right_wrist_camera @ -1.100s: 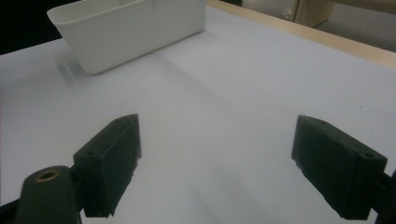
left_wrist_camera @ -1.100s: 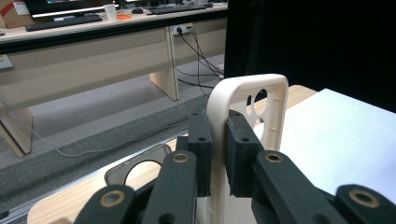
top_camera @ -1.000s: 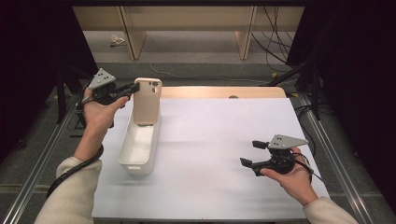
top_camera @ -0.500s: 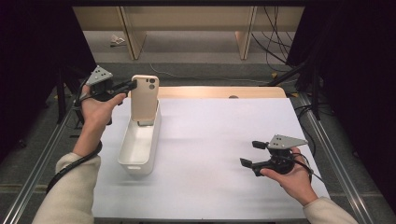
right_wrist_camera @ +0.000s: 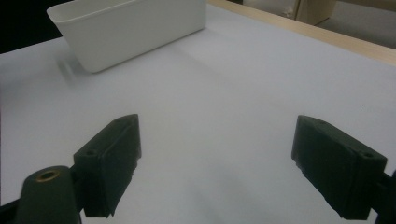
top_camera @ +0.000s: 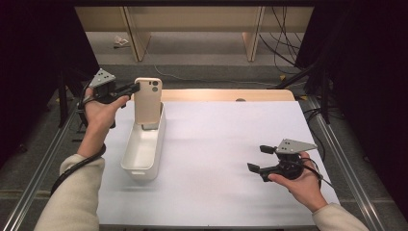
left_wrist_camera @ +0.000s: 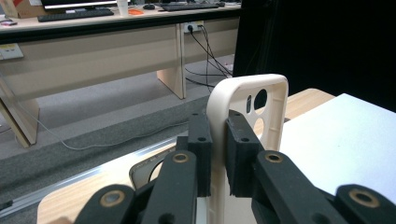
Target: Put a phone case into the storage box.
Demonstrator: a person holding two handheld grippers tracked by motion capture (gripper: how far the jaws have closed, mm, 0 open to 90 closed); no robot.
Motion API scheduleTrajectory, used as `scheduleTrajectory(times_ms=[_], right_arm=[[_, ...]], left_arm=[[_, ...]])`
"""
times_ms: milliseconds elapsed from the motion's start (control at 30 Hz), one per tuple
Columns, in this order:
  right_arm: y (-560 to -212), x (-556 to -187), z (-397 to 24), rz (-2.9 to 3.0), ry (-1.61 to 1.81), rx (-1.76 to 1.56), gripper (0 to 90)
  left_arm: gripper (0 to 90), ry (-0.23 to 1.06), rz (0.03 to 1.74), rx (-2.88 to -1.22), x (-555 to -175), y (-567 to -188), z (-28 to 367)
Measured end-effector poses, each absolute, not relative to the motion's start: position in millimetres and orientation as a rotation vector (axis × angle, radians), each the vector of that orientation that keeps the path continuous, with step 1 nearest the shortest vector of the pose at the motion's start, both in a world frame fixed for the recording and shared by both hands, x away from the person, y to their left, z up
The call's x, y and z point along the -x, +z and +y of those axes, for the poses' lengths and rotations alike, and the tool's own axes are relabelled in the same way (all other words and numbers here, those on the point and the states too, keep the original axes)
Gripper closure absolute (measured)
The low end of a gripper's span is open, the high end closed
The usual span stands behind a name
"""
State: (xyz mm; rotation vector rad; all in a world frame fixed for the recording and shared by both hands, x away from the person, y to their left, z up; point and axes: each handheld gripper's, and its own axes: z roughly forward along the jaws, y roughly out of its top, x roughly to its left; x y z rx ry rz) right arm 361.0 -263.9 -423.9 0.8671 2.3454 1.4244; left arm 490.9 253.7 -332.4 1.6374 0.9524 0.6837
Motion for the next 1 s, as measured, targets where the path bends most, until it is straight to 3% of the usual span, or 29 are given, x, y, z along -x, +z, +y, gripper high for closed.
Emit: scheduleTrajectory(times_ms=[1000], right_arm=[[-424,-361,-264,2.355,1.417,-0.863,16.7]], left_arm=[[81.4,0.647,1.002,-1.649,-508,-362,257]])
